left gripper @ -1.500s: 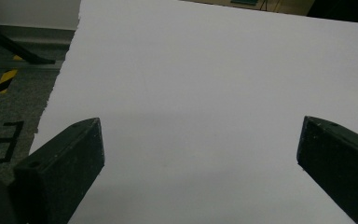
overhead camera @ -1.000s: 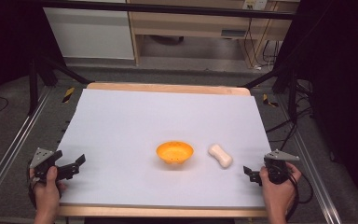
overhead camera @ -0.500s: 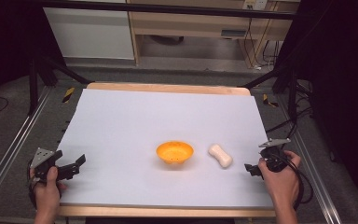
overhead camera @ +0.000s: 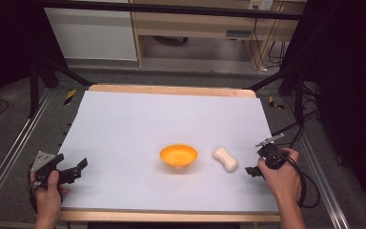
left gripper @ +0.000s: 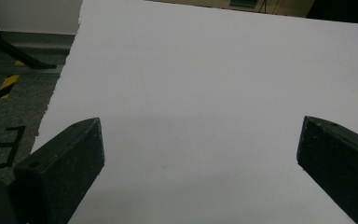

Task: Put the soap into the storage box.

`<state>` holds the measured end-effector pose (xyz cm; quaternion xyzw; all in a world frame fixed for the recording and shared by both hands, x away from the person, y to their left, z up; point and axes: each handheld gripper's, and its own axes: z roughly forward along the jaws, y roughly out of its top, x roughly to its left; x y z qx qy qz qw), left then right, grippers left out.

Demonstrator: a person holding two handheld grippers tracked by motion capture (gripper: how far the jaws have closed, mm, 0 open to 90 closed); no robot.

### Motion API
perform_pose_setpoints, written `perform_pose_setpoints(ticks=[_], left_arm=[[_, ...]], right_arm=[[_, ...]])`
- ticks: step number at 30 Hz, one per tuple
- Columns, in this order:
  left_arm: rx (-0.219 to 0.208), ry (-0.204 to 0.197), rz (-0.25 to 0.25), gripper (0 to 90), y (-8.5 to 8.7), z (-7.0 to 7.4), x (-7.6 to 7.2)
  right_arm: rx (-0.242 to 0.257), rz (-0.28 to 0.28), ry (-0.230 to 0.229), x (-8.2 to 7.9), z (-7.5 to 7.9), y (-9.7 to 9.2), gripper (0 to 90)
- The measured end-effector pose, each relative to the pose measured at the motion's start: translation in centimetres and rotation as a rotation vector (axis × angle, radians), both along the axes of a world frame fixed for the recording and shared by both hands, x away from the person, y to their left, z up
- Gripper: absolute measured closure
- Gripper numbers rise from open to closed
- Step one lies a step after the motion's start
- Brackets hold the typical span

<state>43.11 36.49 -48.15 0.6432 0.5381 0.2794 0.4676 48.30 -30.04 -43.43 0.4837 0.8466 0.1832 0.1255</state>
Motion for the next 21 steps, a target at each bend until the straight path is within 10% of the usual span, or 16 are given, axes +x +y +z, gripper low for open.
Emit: perform_pose_setpoints(ticks=[21], left_arm=[[0.002, 0.003, -0.002, 0.2, 0.0, 0.0, 0.1]], right_arm=[[-0.014, 0.064, 0.079, 2.2, 0.3, 3.6, 4.6]])
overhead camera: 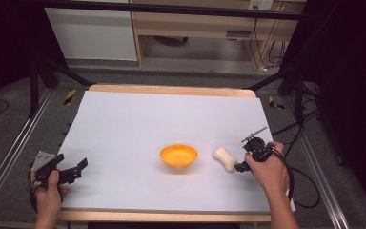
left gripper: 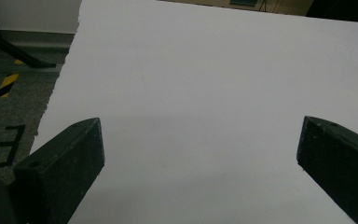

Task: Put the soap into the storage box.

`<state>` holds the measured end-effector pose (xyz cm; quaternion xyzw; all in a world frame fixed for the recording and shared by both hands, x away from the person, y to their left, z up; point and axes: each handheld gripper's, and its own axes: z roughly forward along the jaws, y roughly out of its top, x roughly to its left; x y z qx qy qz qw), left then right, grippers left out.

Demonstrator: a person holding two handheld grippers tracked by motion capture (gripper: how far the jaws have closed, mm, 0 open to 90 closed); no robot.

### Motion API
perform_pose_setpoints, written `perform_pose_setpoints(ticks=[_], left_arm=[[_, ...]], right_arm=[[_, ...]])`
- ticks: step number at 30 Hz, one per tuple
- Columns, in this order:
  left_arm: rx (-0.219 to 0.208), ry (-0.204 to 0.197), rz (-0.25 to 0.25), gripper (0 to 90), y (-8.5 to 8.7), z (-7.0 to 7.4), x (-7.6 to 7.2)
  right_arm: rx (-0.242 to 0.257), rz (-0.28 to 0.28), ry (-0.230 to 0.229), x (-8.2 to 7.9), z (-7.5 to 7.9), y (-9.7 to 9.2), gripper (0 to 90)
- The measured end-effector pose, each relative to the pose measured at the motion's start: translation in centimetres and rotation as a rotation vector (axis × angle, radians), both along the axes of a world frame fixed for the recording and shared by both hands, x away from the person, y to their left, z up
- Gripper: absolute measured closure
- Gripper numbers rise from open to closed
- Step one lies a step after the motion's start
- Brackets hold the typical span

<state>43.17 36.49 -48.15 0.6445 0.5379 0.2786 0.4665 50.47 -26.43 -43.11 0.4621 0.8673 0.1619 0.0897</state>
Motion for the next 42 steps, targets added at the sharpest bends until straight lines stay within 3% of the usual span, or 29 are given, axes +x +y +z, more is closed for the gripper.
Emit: perform_pose_setpoints(ticks=[19, 42], left_arm=[[0.004, 0.002, -0.001, 0.3, 0.0, 0.0, 0.0], [-0.001, 0.002, -0.003, 0.3, 0.0, 0.0, 0.0]], right_arm=[[0.027, 0.031, 0.023, 1.3, 0.4, 3.0, 10.6], [0.008, 0.031, 0.064, 3.1, -1.0, 5.2, 25.2]])
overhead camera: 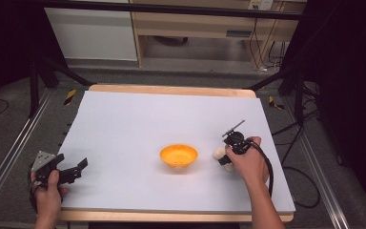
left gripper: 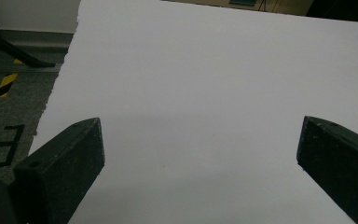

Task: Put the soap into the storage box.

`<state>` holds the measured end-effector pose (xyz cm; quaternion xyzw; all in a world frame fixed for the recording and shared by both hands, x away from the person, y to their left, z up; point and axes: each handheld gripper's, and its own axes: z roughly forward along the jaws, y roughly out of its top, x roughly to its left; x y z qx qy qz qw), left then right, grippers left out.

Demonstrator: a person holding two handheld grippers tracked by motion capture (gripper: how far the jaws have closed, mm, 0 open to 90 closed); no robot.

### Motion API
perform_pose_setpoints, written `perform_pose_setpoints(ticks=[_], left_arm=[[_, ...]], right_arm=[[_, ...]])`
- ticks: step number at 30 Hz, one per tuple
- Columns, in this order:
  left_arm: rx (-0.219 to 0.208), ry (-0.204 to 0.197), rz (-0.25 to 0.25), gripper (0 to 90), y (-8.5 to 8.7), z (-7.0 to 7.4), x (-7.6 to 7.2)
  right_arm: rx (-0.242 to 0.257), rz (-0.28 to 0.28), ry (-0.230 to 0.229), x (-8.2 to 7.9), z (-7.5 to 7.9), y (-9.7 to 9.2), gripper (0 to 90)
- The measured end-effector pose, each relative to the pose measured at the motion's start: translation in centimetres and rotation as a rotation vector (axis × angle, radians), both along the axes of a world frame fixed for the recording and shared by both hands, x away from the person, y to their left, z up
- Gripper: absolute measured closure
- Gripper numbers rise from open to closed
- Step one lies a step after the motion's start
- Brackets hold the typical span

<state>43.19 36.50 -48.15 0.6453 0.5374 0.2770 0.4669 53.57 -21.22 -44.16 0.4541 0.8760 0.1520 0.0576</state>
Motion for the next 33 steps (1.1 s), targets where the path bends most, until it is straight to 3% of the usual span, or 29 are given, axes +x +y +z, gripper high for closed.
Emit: perform_pose_setpoints(ticks=[7, 12, 20, 27, 33], left_arm=[[-0.001, -0.001, 0.0, 0.3, 0.0, 0.0, 0.0], [0.001, -0.001, 0.0, 0.3, 0.0, 0.0, 0.0], [0.002, 0.008, 0.002, 0.3, 0.0, 0.0, 0.1], [0.005, 0.012, 0.002, 0.3, 0.0, 0.0, 0.1], [0.004, 0.01, 0.002, 0.3, 0.0, 0.0, 0.1]], right_arm=[[-0.01, -0.016, 0.009, 0.4, -0.3, 0.5, 34.8], [-0.014, 0.001, 0.027, 0.6, -0.7, 0.9, 47.1], [-0.059, 0.009, 0.019, 0.4, -0.8, 1.4, 48.7], [-0.043, 0.023, 0.009, 0.3, -0.9, 1.1, 48.9], [-0.064, 0.078, -0.001, 0.5, -0.8, 1.3, 49.6]])
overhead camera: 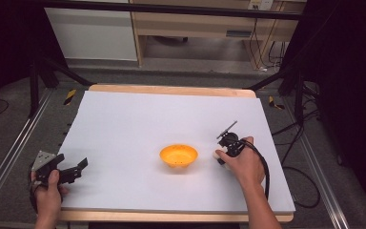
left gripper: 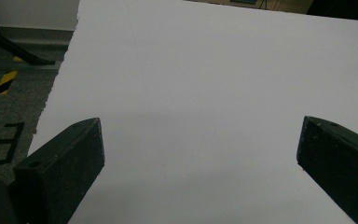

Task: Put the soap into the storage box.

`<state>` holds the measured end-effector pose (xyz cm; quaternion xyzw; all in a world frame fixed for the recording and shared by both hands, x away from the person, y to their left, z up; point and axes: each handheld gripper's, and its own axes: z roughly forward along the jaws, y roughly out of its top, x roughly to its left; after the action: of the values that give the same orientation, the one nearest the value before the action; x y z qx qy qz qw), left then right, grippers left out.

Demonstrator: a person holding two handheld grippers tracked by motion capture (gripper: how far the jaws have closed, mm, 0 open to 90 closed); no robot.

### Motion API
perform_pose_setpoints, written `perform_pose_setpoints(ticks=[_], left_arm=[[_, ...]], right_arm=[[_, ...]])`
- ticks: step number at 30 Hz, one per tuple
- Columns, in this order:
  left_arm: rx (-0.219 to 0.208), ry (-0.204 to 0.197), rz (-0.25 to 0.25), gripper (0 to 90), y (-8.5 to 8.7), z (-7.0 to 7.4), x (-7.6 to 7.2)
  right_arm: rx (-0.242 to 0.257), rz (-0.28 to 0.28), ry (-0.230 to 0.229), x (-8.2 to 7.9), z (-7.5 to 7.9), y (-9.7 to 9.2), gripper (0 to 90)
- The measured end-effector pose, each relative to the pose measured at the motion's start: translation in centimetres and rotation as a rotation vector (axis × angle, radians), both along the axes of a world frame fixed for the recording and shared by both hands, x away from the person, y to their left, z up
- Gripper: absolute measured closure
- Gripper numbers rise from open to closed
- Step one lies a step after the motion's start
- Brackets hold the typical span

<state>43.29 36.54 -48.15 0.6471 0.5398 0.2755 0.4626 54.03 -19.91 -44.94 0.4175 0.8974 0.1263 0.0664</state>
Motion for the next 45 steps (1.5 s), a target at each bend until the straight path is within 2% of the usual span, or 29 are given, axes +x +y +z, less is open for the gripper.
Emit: perform_pose_setpoints(ticks=[4, 7, 9, 14, 19, 22, 27, 35, 38, 41, 44, 45], left_arm=[[-0.006, 0.001, 0.0, 0.2, 0.0, 0.0, 0.0], [-0.005, 0.001, 0.0, 0.2, 0.0, 0.0, 0.0], [-0.007, 0.0, 0.0, 0.3, 0.0, 0.0, 0.0], [0.0, 0.0, 0.0, 0.3, 0.0, 0.0, 0.0], [-0.007, -0.001, 0.001, 0.3, 0.0, 0.0, 0.0], [-0.007, -0.001, 0.001, 0.3, 0.0, 0.0, 0.0], [-0.008, -0.001, 0.001, 0.2, 0.0, 0.0, 0.0], [-0.001, 0.004, 0.002, 0.3, -0.1, 0.0, 0.1], [0.011, 0.008, -0.001, 0.3, -0.1, 0.0, 0.1], [0.005, 0.004, 0.005, 0.3, -0.1, 0.0, 0.0], [0.007, 0.004, 0.006, 0.3, -0.1, 0.0, 0.0], [0.01, 0.001, 0.006, 0.3, -0.1, 0.0, 0.0]], right_arm=[[-0.024, 0.038, -0.007, -0.1, 0.2, 0.3, 49.8], [0.0, 0.068, -0.02, -0.2, 0.7, 0.3, 49.9], [0.008, 0.109, -0.038, -0.1, 1.4, 0.4, 49.9], [0.027, 0.143, -0.046, -0.1, 2.5, 0.7, 49.9], [0.039, 0.189, -0.059, 0.0, 3.6, 1.4, 49.9], [0.039, 0.237, -0.074, 0.0, 4.3, 2.1, 50.0], [0.046, 0.273, -0.085, 0.1, 5.1, 2.8, 49.9], [0.039, 0.326, -0.09, 0.2, 5.7, 3.5, 49.9], [0.035, 0.315, -0.072, 0.3, 5.9, 3.8, 49.9], [0.033, 0.36, -0.072, 0.4, 6.0, 4.2, 49.9], [0.026, 0.362, -0.059, 0.4, 6.0, 4.3, 49.9], [0.017, 0.389, -0.073, 0.5, 5.9, 4.3, 49.9]])
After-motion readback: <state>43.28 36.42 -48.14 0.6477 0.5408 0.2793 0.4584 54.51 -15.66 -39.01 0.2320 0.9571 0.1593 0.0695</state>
